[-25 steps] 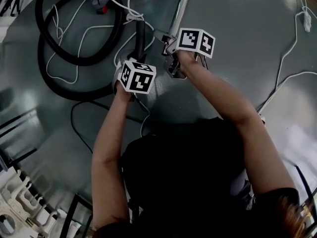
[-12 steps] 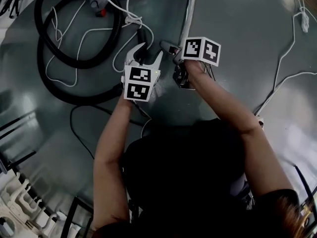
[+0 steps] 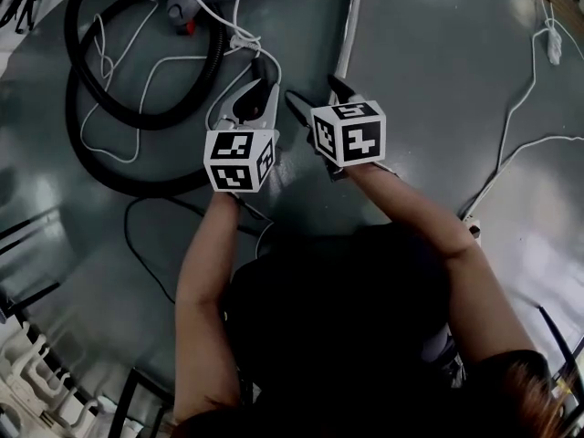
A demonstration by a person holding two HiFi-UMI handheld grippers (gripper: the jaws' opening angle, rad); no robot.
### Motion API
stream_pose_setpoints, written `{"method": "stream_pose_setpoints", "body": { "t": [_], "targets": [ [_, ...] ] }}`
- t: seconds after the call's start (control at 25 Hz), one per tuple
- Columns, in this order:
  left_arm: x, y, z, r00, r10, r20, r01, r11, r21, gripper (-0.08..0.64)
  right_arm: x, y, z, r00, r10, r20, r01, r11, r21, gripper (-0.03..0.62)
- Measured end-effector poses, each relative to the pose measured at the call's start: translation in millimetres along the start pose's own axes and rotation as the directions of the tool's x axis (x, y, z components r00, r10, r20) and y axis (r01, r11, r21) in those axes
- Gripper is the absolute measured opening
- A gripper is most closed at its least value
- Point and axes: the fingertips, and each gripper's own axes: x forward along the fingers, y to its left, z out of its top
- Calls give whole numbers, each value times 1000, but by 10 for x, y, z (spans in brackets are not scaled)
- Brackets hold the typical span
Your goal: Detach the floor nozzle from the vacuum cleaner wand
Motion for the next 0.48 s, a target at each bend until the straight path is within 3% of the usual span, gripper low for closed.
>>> {"method": "stream_pose_setpoints", "body": {
  "t": [0.12,0.24,0.32,0.48],
  "targets": [
    [-104,96,102,998,23,65,-20,999,-50,31,-37,33,118,996,25,83,-21,999,-48,253],
    [-208,182,158,991,83,109,-83,997,-6,12,-107,31,245,985,28,171,-12,996,-92,136],
    [-275,185,195,985,100,142,-104,994,17,12,-199,63,384,966,37,254,-1,990,-140,10],
    [-374,92,331,971,85,222,-90,996,15,12,-383,171,643,924,96,369,-6,971,-238,-3]
  ]
}}
